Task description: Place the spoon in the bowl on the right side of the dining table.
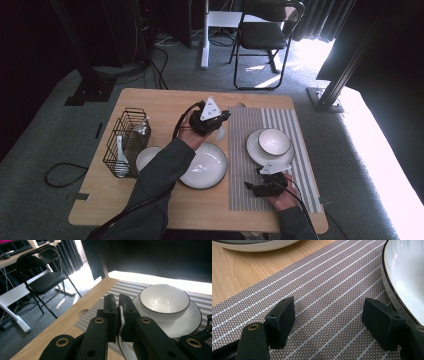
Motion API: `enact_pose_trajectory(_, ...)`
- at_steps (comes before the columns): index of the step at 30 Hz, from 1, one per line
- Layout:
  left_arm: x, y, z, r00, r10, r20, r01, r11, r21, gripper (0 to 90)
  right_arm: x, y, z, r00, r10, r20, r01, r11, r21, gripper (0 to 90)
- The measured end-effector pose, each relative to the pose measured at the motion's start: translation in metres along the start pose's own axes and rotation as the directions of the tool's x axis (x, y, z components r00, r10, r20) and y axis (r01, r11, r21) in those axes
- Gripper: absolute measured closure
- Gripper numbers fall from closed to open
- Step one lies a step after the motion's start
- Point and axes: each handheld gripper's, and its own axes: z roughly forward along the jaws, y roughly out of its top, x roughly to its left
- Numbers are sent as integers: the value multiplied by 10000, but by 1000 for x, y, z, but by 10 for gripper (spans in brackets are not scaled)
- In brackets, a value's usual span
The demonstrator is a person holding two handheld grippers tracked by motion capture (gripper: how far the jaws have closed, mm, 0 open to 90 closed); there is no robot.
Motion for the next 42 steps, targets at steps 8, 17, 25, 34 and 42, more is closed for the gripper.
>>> enact_pose_trajectory(8,-3,3,18,9996,110,270,-111,9999,45,858,0,0,0,10000,20,-19,-20,10000,2,262)
enact_pose_trajectory(17,-7,7,34,9987,108,497,-112,9999,76,858,0,0,0,10000,15,-13,-15,10000,0,262)
enact_pose_trajectory(25,-13,11,47,9980,61,636,-69,9999,118,858,0,0,0,10000,14,-18,-14,10000,3,262)
enact_pose_trajectory(34,-24,22,59,9957,235,891,-234,9997,-26,858,0,0,0,10000,25,-17,-25,10000,11,262)
enact_pose_trajectory(42,-37,34,72,9927,339,1158,-317,9993,-210,858,0,0,0,10000,3,-4,-3,10000,-1,262)
